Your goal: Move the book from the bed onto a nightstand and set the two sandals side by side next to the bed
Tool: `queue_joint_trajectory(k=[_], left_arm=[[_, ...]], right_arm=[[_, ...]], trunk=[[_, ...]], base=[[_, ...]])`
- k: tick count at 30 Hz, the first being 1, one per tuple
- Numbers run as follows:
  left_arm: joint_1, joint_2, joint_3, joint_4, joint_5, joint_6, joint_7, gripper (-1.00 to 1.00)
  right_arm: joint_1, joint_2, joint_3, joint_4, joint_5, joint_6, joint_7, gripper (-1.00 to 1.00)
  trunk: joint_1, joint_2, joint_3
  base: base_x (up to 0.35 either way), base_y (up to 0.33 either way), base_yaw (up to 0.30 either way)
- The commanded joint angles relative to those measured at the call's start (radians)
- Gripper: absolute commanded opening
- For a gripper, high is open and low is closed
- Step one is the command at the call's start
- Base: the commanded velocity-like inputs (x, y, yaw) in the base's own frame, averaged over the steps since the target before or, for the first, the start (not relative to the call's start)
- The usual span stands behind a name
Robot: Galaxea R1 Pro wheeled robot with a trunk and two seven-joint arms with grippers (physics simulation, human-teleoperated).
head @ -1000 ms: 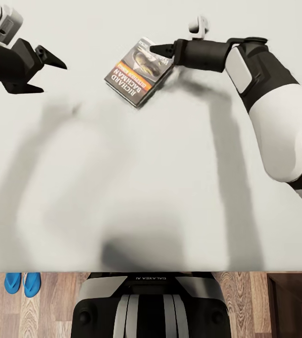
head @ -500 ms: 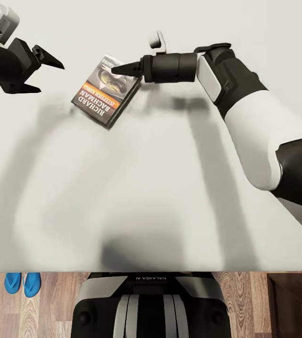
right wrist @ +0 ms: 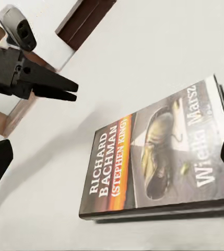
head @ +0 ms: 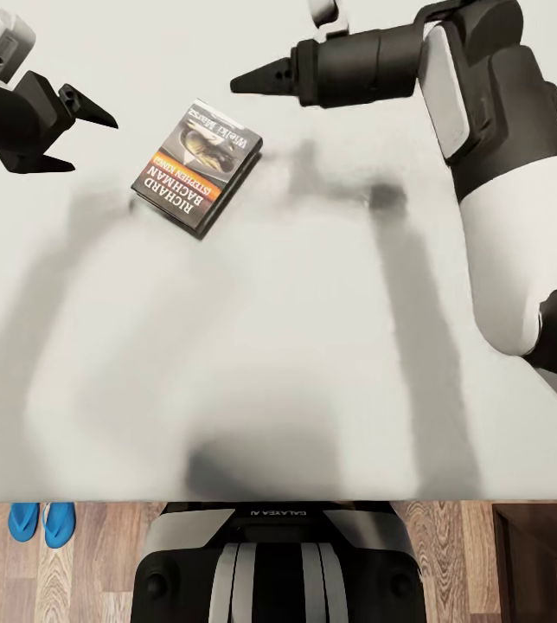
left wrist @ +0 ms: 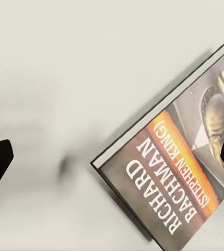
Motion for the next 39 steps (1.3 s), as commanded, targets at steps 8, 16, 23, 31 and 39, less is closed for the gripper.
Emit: queue_joint_trajectory(k=[8,16,23,31,39], left_arm=[[-0.002,0.003,-0.003,0.000,0.003,0.008,0.006,1.00],[0.014,0.002,0.003,0.012,-0.002,-0.003,-0.010,1.00],[0.022,0.026,0.003,0.012,-0.002,-0.003,-0.010,1.00],[0.022,0.026,0.003,0.012,-0.002,-0.003,-0.010,1.00],[0.022,0.026,0.003,0.012,-0.002,-0.003,-0.010,1.00]], right_arm=[[-0.058,-0.152,-0.004,-0.242,-0.005,0.223,-0.327,1.00],[-0.056,-0.231,-0.015,-0.372,0.036,0.208,-0.415,1.00],[-0.075,-0.231,-0.015,-0.372,0.038,0.208,-0.415,1.00],[-0.075,-0.231,-0.015,-0.372,0.038,0.208,-0.415,1.00],[-0.075,-0.231,-0.015,-0.372,0.038,0.208,-0.415,1.00]], trunk=[[0.000,0.000,0.000],[0.000,0.000,0.000],[0.000,0.000,0.000],[0.000,0.000,0.000],[0.000,0.000,0.000]], base=[[0.000,0.000,0.000],[0.000,0.000,0.000],[0.000,0.000,0.000],[0.000,0.000,0.000],[0.000,0.000,0.000]])
